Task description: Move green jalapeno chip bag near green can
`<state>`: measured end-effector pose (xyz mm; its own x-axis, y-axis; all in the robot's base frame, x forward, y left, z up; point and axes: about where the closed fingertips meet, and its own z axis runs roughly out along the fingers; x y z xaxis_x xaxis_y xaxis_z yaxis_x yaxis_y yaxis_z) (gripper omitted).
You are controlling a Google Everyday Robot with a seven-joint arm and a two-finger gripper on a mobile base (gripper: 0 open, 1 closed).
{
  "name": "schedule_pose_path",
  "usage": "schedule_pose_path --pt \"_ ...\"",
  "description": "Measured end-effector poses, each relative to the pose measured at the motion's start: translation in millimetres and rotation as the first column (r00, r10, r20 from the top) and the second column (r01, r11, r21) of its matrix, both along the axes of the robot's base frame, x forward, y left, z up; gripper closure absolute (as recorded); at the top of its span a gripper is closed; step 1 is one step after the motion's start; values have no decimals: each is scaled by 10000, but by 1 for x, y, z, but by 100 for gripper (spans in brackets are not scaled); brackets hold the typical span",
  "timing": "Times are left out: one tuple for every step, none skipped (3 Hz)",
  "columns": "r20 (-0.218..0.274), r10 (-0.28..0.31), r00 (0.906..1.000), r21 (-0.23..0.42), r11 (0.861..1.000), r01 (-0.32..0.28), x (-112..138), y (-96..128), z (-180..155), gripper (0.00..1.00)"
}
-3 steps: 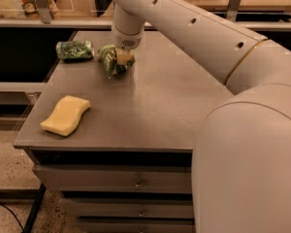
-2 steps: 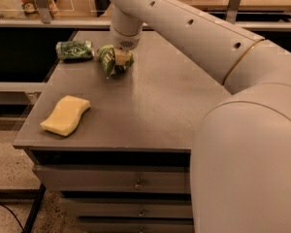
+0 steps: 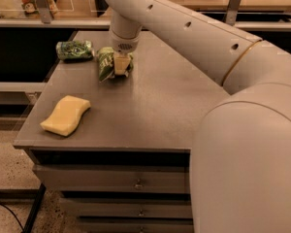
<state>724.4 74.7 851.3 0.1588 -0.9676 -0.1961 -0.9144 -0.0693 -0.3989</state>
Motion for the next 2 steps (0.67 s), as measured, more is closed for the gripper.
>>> schedule_pose_path --pt "-33 16 10000 -15 10000 -16 0 1 -2 0" --pt "-34 16 10000 -15 10000 -17 0 1 -3 0"
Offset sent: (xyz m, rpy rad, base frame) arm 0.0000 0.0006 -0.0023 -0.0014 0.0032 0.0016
